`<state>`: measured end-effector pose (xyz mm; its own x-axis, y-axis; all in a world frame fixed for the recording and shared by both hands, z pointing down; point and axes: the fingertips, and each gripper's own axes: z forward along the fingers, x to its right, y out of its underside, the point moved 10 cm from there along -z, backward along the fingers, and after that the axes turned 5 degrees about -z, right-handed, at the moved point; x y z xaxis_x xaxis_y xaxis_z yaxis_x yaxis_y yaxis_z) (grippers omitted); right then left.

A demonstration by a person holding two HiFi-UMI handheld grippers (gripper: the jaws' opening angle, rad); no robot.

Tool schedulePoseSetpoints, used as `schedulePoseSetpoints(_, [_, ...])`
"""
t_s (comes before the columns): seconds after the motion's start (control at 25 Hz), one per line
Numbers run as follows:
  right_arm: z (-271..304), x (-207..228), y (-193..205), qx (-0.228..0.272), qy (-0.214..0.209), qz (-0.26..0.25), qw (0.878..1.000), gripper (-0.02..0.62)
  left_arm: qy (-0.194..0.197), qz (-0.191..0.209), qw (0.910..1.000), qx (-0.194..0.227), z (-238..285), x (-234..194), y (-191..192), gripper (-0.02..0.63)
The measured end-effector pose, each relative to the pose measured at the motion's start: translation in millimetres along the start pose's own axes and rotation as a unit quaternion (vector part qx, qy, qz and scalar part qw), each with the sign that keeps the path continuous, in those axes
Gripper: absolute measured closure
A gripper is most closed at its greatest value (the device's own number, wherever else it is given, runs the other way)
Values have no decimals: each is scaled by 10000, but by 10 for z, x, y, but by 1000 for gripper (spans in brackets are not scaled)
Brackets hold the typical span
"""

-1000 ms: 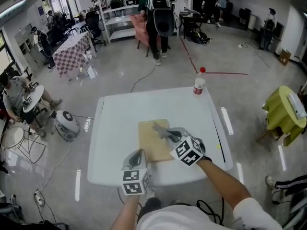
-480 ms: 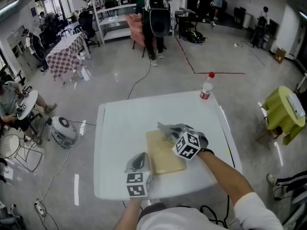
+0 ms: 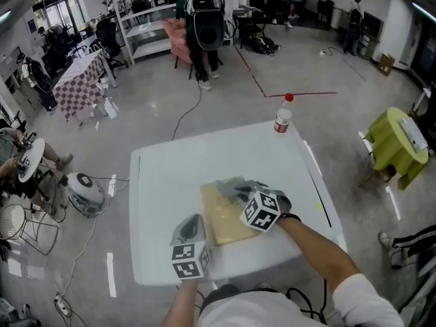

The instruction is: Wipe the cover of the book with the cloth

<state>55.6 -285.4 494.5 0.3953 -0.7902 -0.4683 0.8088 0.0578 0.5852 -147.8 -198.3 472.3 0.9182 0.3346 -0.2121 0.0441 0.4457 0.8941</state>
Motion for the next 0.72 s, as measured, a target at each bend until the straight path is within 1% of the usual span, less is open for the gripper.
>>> schedulePoseSetpoints(0.24, [-274, -315, 95, 105, -229, -94, 9996, 578, -60, -1, 10000, -58, -57, 160, 40, 600])
schedulePoseSetpoints(0.44, [-471, -536, 204, 272, -442, 36, 9986, 578, -42, 43, 9999, -89, -48, 282, 122, 600])
schedulePoseSetpoints(0.72, [-721, -851, 333, 421, -801, 44, 9959, 578, -70, 62, 9999, -138, -44, 402, 224, 600])
